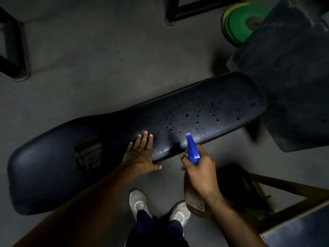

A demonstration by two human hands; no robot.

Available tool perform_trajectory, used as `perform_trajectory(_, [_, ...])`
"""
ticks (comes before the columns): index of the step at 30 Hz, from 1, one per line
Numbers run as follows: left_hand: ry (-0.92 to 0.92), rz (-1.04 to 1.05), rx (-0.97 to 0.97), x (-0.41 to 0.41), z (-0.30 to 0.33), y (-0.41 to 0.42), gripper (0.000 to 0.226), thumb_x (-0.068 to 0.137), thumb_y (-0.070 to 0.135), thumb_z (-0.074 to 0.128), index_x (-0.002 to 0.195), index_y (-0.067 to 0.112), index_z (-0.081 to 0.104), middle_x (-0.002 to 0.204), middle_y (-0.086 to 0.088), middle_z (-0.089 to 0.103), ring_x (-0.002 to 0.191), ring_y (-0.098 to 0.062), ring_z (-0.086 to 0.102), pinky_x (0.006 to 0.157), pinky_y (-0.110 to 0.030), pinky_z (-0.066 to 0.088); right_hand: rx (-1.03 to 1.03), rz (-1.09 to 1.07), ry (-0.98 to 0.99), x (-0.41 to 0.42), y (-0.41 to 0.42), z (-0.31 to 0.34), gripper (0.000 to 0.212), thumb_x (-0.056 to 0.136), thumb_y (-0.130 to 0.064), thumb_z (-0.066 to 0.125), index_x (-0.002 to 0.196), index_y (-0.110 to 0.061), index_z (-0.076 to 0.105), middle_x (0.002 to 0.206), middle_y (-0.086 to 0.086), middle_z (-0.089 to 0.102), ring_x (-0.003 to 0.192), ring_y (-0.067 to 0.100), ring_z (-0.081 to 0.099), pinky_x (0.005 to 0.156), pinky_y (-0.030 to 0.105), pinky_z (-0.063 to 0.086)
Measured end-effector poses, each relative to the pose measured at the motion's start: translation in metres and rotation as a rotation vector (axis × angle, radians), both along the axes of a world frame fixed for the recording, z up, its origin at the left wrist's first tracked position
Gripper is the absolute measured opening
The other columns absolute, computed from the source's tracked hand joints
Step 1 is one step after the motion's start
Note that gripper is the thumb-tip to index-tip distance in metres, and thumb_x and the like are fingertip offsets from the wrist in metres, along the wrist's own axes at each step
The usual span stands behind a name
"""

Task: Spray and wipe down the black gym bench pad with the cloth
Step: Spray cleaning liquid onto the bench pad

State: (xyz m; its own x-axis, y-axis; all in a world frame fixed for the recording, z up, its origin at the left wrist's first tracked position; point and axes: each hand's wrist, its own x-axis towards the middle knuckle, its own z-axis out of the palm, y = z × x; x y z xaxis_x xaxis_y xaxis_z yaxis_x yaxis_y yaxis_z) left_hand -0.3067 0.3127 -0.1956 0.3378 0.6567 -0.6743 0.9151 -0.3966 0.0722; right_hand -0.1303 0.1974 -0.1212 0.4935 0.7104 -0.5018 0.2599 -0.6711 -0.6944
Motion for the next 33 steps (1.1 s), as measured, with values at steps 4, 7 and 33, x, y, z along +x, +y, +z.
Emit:
perform_trajectory(4, [-0.019,0.004,0.012,-0.003,0.000,0.000,0.127,0.073,0.079,0.060,0.158,0.025,-0.017,0.165,0.002,-0.028,0.154,-0.019,-0.016,0.124,-0.044,-0.001,0.044,-0.063,-0.004,-0.004,0.009,0.008,0.021,0.091,-0.023,0.077,0.084,-0.022,0.058,0.064,0.002,0.072,0.058,0.006,0.073,0.067,0.030,0.054])
perform_trajectory(7, [-0.041,0.020,0.016,-0.003,0.002,0.001,0.124,0.075,0.078,0.059,0.159,0.024,-0.014,0.165,0.003,-0.025,0.154,-0.018,-0.015,0.125,-0.044,0.000,0.016,0.037,-0.011,-0.013,0.008,0.010,0.019,0.089,-0.029,0.076,0.085,-0.023,0.059,0.067,0.002,0.072,0.062,0.008,0.074,0.069,0.028,0.054])
perform_trajectory(33, [-0.105,0.140,0.124,-0.071,0.004,-0.029,0.111,0.087,0.064,0.056,0.159,0.015,-0.012,0.166,-0.002,-0.024,0.154,-0.017,-0.016,0.126,-0.042,0.000,0.038,0.042,-0.056,-0.064,0.001,-0.006,0.019,0.081,-0.040,0.070,0.087,-0.025,0.061,0.071,-0.004,0.071,0.071,0.026,0.076,0.075,0.047,0.059])
